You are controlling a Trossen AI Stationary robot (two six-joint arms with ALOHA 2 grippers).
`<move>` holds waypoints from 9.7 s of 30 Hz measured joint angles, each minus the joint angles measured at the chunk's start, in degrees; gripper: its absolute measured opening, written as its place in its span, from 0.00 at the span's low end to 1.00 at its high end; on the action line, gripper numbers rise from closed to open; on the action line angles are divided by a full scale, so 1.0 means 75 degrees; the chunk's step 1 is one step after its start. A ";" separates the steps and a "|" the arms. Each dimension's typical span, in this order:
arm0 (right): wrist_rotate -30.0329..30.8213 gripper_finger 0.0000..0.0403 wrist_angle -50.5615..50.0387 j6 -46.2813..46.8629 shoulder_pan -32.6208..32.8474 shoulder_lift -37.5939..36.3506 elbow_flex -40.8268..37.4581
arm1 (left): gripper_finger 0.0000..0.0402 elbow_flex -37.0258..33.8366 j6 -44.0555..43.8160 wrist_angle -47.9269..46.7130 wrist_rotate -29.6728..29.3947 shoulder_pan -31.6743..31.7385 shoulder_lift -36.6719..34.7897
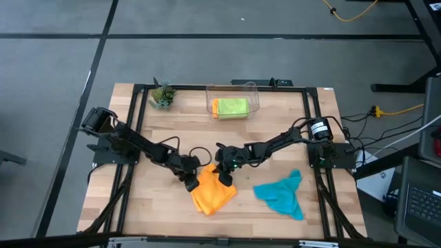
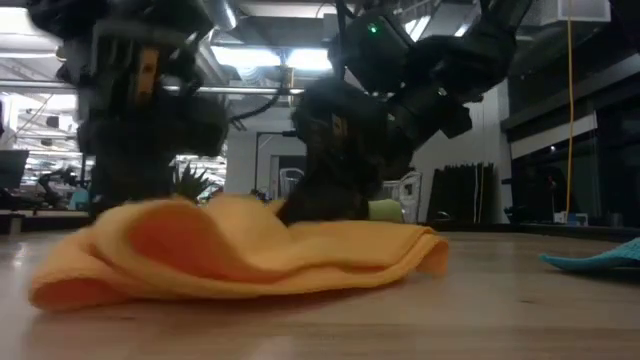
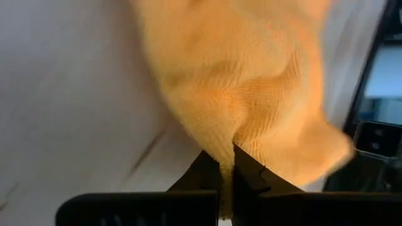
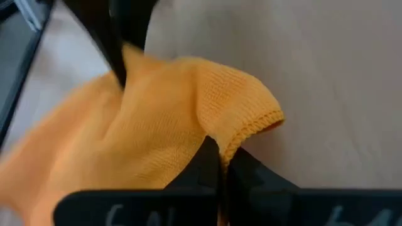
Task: Fold microfiber towels
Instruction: Fold the orange microfiber cloth
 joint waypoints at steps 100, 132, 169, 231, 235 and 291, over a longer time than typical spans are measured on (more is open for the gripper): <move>0.0072 0.53 -0.4806 -0.3037 -0.0874 -0.5638 -0.1499 | 0.45 0.4977 -0.0161 -1.2516 -0.4319 -0.0498 -0.1952; 0.2316 0.53 -0.0894 -0.4369 0.0728 -0.1201 -0.0141 | 0.44 0.1184 0.3759 -0.4386 -0.4767 0.1054 -0.5796; 0.4517 0.53 -0.1195 -0.5476 0.0809 0.0233 0.0465 | 0.44 -0.0998 0.4490 0.0582 -0.2760 -0.0061 -0.5187; 0.4695 0.02 -0.1376 -0.4801 0.0778 0.0274 0.0448 | 0.70 0.1917 0.3277 -0.4622 -0.4973 -0.2107 0.1015; 0.4686 0.02 -0.1379 -0.4804 0.0778 0.0274 0.0448 | 0.67 0.1934 0.3176 -0.4870 -0.4917 -0.2067 0.1020; 0.3097 0.02 -0.4571 -0.3632 0.1078 -0.4789 0.0454 | 0.00 0.7687 0.2843 -1.1209 -0.6960 -0.1986 0.0446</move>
